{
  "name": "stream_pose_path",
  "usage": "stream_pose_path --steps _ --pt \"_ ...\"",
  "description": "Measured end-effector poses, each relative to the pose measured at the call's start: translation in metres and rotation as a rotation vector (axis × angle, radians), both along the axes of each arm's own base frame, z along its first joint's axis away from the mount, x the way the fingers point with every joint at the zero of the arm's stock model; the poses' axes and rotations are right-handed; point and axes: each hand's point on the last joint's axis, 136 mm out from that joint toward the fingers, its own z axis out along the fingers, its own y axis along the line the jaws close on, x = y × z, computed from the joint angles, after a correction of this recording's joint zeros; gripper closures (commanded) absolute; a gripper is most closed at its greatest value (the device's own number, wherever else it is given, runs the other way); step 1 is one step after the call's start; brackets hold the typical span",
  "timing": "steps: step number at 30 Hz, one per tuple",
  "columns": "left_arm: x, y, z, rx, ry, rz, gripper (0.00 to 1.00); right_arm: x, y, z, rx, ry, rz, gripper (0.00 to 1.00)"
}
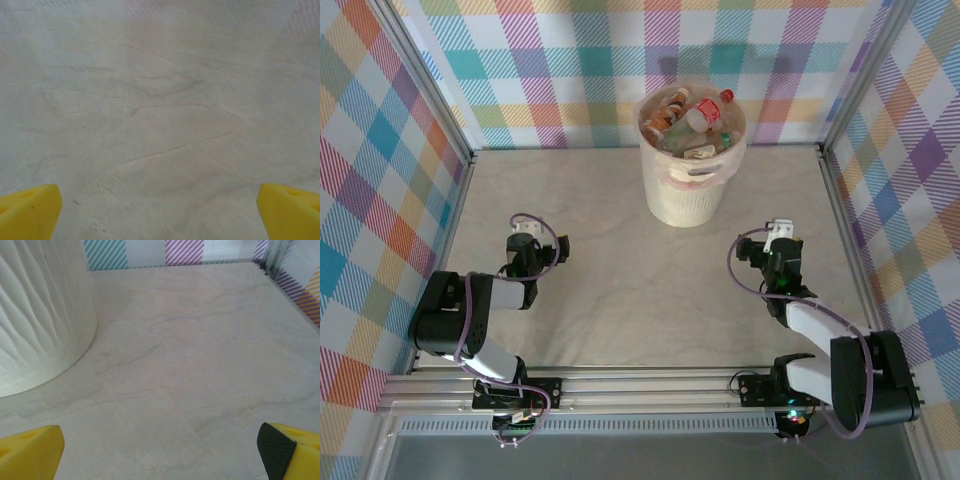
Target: Put the plastic bottles in the bin
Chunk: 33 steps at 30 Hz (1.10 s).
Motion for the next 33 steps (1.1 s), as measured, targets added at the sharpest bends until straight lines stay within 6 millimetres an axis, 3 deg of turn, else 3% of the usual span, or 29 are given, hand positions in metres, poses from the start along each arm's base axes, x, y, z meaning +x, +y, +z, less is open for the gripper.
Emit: stream_pose_path --steps 14,19,25,33 --pt "0.000 -0.002 0.000 -0.004 0.000 -0.009 0.00 0.026 -0.001 -0.026 0.029 -0.018 0.094 0.00" --pt "0.000 -0.002 0.000 -0.004 0.000 -0.009 0.00 0.029 0.004 -0.044 0.051 0.014 0.131 0.00" --pt "0.000 -0.002 0.000 -0.004 0.000 -0.009 0.00 0.042 -0.001 -0.031 0.054 -0.008 0.107 0.00" --pt "0.000 -0.002 0.000 -0.004 0.000 -0.009 0.00 0.042 -0.002 -0.031 0.055 -0.008 0.103 0.00"
